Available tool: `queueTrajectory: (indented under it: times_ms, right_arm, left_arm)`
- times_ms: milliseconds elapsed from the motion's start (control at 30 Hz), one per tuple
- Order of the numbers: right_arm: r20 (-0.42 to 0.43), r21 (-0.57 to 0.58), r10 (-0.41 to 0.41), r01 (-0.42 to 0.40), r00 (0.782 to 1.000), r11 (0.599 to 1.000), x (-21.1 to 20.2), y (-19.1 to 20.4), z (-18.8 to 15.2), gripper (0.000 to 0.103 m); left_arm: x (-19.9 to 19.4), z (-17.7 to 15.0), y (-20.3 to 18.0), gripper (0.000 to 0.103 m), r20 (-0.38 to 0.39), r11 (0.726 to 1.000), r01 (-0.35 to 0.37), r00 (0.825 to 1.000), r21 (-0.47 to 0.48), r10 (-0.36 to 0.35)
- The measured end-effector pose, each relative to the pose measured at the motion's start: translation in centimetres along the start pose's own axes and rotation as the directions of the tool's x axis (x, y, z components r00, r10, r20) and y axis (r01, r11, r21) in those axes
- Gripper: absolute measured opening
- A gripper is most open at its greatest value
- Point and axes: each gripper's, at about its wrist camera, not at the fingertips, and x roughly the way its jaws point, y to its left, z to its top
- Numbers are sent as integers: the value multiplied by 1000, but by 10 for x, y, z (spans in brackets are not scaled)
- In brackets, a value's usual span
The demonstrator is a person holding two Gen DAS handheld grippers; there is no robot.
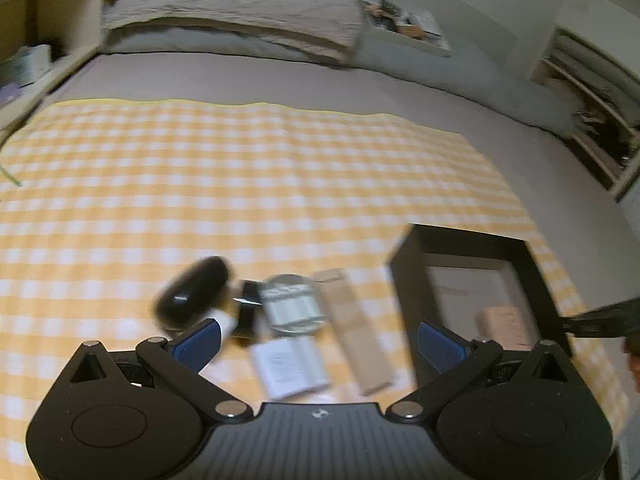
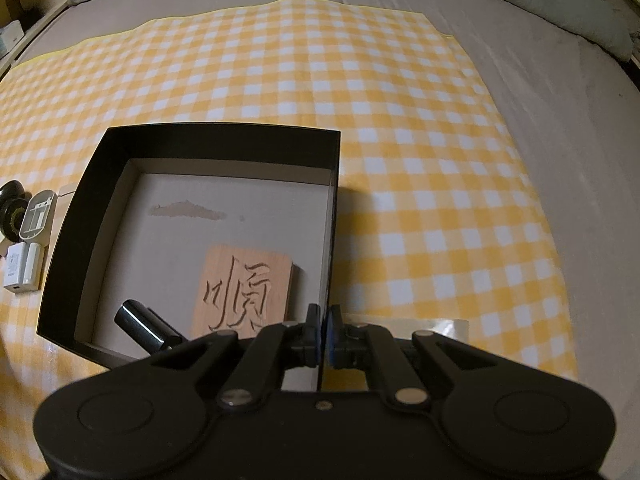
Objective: Organize rigid objects
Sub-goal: 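Move the left tool to the black round tin and grasp it, then lift the black tin, carry it into the box and release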
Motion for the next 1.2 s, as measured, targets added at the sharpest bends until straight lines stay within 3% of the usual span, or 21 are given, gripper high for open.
queueTrajectory:
  times_ms: [233,433,500,667,800,1000,1100,1167,1200]
  right_arm:
    - [0,-2,0,0,1000,1000,0,3,1,4]
    - [2,-10,5,-4,1000,1000,0,4,2,4]
    - [1,-12,5,-5,1000,1000,2,5,4,4]
    - [0,-18,1,-1,1000,1000,5,6,5,5]
    - [0,-15,5,-5,1000,1000,4,6,4,5]
    - [3,-28,12,-12,1000,1000,8,10,4,5]
    - [3,-32,14,-14,1000,999,8,8,3,5]
    - [2,-33,14,-14,1000,999,8,9,4,5]
    - [3,-33,14,-14,1000,999,8,9,3,5]
  left_arm:
    - [8,3,45,103,-34,995,-86,996,-47,84]
    - [13,4,66,101,-49,991,-132,990,-5,132]
    - [13,6,68,93,-44,992,-129,991,-5,128]
    - [17,14,70,61,-38,997,-65,997,-42,63]
    - [26,18,56,53,-52,999,-27,998,-25,25]
    - [49,21,38,49,-90,998,-53,994,18,54]
    - [63,21,35,36,-115,997,-74,990,31,77]
    - [70,21,36,21,-134,997,-79,988,25,81]
    - [73,21,36,21,-141,997,-80,987,23,83]
